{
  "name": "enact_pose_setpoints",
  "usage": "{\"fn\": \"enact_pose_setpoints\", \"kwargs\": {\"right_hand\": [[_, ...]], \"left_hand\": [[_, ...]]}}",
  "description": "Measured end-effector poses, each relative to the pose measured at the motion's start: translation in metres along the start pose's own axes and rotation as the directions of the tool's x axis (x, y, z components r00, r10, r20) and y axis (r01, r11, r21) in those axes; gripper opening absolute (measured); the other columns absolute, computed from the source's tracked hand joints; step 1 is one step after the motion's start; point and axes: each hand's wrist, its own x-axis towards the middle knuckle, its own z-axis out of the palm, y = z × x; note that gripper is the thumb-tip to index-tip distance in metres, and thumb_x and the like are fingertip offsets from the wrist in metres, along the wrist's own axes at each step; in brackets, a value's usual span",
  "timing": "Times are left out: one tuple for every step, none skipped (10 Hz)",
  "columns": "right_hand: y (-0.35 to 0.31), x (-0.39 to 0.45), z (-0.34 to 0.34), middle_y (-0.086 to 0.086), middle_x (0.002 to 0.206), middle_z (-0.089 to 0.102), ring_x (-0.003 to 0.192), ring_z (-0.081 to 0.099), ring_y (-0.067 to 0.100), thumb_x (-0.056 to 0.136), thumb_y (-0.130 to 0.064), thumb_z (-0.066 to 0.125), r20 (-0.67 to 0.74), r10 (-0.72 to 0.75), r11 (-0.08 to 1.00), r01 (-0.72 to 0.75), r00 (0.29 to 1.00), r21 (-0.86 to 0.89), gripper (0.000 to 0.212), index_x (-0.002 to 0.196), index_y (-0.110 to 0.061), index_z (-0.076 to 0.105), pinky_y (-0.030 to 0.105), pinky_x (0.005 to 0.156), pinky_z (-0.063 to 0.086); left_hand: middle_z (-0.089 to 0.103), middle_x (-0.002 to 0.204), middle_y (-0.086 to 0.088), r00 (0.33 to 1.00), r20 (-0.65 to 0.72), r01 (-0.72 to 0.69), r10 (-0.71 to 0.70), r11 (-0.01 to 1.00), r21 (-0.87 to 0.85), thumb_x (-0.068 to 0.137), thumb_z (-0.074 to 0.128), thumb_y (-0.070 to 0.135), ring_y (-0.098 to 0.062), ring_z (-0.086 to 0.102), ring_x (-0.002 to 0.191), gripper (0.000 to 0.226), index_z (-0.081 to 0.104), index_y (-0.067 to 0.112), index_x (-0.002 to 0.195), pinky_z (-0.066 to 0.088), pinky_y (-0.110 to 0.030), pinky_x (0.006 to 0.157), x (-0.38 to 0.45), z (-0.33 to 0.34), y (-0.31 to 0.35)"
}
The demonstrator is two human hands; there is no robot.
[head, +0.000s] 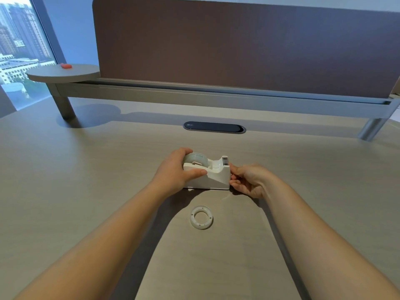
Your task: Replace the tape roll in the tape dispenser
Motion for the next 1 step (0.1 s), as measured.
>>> {"fn": "enact_pose_setpoints", "kwargs": {"right_hand": [[-0.0004, -0.0084, -0.0018, 0.010, 0.062, 0.051, 0.044, 0.050, 0.016, 0.079, -0.020, 0.065, -0.135, -0.178, 0.966, 0.147, 0.975, -0.214, 0.025, 0.067, -0.003, 0.051, 0.022, 0.038, 0.049]], "left_hand": [[0.046, 0.136, -0.009, 1.000, 0.002, 0.015, -0.016, 0.984, 0.179, 0.075, 0.062, 0.038, -0.024, 0.045, 0.116, 0.067, 0.033, 0.016, 0.131, 0.043, -0.038, 0.096, 0.0000, -0.0030, 0.0063]]}}
